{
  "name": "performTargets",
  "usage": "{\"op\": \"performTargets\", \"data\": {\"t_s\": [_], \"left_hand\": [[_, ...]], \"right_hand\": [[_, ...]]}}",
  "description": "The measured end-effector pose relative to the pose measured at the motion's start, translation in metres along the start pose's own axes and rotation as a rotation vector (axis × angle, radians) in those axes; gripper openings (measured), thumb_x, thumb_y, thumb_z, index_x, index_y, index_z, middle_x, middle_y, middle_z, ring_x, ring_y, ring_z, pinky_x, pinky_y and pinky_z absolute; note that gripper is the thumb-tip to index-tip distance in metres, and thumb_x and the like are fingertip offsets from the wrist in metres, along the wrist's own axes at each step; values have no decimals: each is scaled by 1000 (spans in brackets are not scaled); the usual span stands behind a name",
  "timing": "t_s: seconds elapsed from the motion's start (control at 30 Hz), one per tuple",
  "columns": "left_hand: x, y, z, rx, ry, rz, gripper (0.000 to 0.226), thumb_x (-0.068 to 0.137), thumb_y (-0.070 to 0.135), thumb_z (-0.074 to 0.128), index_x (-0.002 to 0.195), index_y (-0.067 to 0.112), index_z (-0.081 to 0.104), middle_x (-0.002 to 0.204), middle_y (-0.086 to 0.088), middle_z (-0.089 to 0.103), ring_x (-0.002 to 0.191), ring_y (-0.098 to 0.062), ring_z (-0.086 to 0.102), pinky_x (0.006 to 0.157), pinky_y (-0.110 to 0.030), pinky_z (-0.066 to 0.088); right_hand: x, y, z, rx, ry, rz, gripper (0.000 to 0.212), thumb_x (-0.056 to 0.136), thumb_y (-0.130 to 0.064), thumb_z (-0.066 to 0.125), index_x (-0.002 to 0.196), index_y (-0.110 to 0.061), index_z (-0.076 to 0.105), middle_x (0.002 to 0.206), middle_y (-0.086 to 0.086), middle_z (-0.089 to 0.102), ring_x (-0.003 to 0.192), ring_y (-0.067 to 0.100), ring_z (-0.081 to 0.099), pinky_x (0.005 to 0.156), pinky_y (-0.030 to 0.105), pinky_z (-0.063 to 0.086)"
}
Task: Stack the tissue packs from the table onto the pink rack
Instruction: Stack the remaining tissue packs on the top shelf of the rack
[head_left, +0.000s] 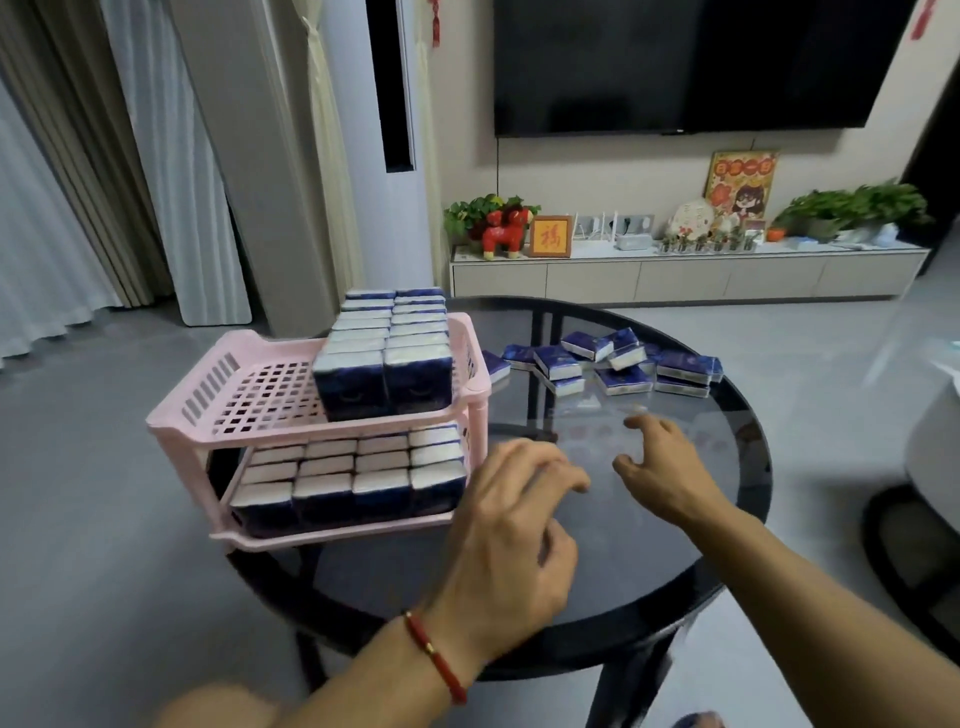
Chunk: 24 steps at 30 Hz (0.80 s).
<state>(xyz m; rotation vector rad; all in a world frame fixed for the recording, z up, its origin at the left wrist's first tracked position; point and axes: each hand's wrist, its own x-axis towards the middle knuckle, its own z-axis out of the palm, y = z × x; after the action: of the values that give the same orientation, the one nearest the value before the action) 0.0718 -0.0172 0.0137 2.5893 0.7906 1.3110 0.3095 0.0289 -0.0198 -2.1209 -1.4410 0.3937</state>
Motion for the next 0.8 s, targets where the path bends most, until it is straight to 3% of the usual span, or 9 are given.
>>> {"op": "performTargets", "data": {"t_s": [0.13,0.23,0.33,0.47,0.6,0.7,0.77,0.8], "left_hand": [[10,-42,76,99,-364,-165,41,89,22,52,127,18,65,139,-6,55,132,-25,48,110,-45,43],[18,-65,103,233,-481,-219,57,94,40,31,140,19,58,151,-9,48,142,-27,41,121,-43,31],[16,-72,114,253,-428,-241,54,94,41,36,135,18,62,143,-7,56,135,-25,50,118,-42,36],[11,-74,117,255,-354,-226,46,91,39,42,126,19,66,135,-3,61,129,-22,54,112,-42,43],[12,-73,118,243,-335,-225,43,90,39,44,123,21,66,132,-1,62,127,-20,55,110,-41,45],[13,-72,116,218,-331,-236,44,90,40,43,123,21,65,133,0,60,128,-20,53,111,-40,44],[14,-72,115,195,-342,-249,47,90,41,40,125,20,64,135,-1,60,130,-21,53,113,-40,42],[15,-71,113,175,-356,-256,50,90,42,38,129,20,63,138,-1,58,132,-21,51,115,-38,38]], "right_hand": [[32,27,3,-87,38,8,57,99,-23,61,151,-17,40,151,17,41,129,34,51,109,45,43],[65,31,3,-255,149,-67,58,96,-19,61,149,-16,39,149,15,43,129,35,47,104,48,46],[106,26,-3,-434,295,-171,63,91,-5,58,150,-12,38,154,15,39,134,35,42,104,51,45],[157,25,-12,-604,277,-238,79,86,3,66,155,-21,35,162,9,31,145,33,31,110,50,36],[182,32,-9,-668,305,-309,43,91,-6,65,131,-21,60,133,4,65,128,29,50,103,42,36],[170,34,-18,-413,456,-293,31,92,-10,64,121,-17,68,115,8,73,106,33,62,91,42,43],[148,30,-32,2,476,-195,24,94,-20,64,116,-14,71,103,9,75,91,30,67,82,42,53],[135,28,-38,256,399,-133,21,96,-25,64,108,-11,74,97,11,76,84,26,69,77,41,56]]}}
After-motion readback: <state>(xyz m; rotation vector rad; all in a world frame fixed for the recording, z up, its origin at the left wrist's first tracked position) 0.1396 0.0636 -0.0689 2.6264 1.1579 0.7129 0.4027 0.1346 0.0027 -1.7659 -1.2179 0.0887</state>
